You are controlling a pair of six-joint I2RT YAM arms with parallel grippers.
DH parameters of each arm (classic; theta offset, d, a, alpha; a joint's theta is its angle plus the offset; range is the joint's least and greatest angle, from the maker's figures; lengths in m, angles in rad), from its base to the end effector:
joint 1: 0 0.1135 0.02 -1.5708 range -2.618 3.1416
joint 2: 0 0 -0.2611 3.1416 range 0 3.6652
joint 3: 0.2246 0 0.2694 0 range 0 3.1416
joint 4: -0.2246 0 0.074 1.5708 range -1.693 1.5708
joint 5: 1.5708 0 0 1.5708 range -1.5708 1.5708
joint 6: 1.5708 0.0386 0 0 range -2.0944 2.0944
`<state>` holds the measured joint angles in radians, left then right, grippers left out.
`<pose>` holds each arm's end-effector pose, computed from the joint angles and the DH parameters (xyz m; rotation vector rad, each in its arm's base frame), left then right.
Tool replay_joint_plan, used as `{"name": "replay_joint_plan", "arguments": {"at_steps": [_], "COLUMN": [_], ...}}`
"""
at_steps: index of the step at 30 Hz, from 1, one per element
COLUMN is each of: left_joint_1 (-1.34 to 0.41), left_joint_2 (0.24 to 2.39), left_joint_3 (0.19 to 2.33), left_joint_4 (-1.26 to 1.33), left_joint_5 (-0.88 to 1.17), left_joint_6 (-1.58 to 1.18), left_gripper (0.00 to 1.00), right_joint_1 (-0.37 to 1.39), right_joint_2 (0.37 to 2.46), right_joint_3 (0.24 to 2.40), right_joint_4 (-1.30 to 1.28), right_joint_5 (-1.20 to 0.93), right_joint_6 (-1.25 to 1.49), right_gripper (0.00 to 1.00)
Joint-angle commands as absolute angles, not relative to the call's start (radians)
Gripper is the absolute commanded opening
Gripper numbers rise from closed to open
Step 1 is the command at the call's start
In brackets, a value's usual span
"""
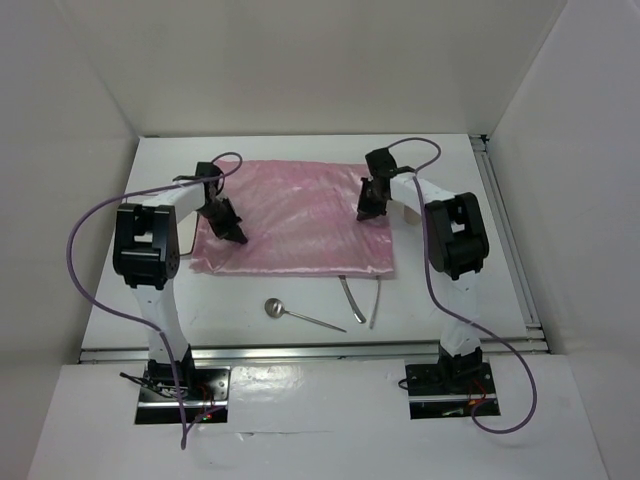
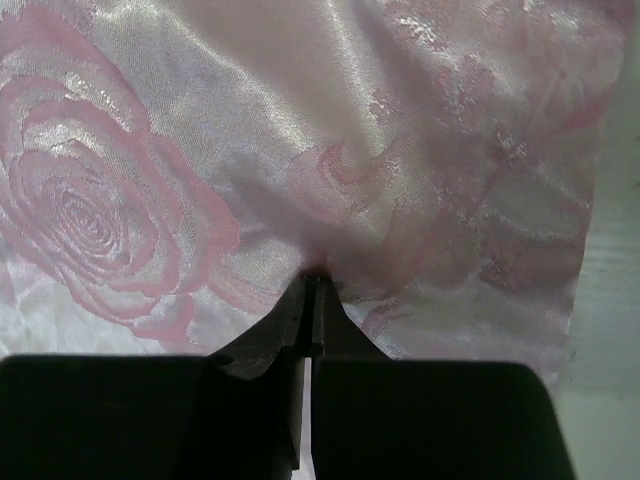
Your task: Set the dinner table for one person
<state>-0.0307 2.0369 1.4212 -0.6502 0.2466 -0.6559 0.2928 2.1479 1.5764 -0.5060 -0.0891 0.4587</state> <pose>0.4194 -0.0223 0.1378 -0.8387 2.7745 -0.4881 0.4481 0.1387 0.1417 0.1930 2.6854 0.3604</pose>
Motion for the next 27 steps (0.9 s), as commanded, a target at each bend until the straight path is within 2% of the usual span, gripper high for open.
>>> {"name": "replay_joint_plan", "arguments": {"at_steps": [1,9,16,17,18,19,20,21,22,23,25,27], "left_joint_1": [-0.041,-0.041,-0.041,-0.041,-0.041,-0.031,-0.022,-0.006,0.042,0.075,0.182,0.250], "left_joint_2": [2.109,2.082,1.978,1.958,1.938,1.893,1.870,1.849,1.830,1.795,1.763,1.709], "left_joint_3": [1.465,1.544,1.676,1.692,1.709,1.721,1.730,1.730,1.730,1.714,1.683,1.603], "left_joint_4": [-0.656,-0.725,-0.823,-0.836,-0.850,-0.860,-0.861,-0.861,-0.861,-0.873,-0.873,-0.856], "left_joint_5": [0.202,0.120,0.107,0.107,0.079,0.068,0.067,0.067,0.095,0.112,0.127,0.127], "left_joint_6": [-0.647,-0.626,-0.606,-0.597,-0.597,-0.597,-0.597,-0.597,-0.607,-0.607,-0.618,-0.630], "left_gripper": [0.00,0.00,0.00,0.04,0.14,0.20,0.24,0.28,0.35,0.37,0.44,0.62], "right_joint_1": [0.302,0.314,0.367,0.367,0.377,0.377,0.388,0.400,0.400,0.400,0.410,0.410], "right_joint_2": [2.236,2.260,2.113,2.088,2.063,2.015,1.990,1.965,1.924,1.905,1.859,1.827], "right_joint_3": [1.640,1.686,1.695,1.695,1.710,1.710,1.724,1.724,1.724,1.712,1.683,1.616], "right_joint_4": [-0.575,-0.584,-0.606,-0.606,-0.606,-0.597,-0.597,-0.580,-0.569,-0.560,-0.560,-0.551], "right_joint_5": [0.035,0.080,0.100,0.100,0.100,0.100,0.100,0.083,0.066,0.052,0.006,-0.024], "right_joint_6": [0.466,0.468,0.457,0.457,0.448,0.433,0.433,0.419,0.407,0.407,0.407,0.407], "right_gripper": [0.00,0.00,0.00,0.04,0.15,0.32,0.66,0.76,0.83,0.90,0.93,0.95]}}
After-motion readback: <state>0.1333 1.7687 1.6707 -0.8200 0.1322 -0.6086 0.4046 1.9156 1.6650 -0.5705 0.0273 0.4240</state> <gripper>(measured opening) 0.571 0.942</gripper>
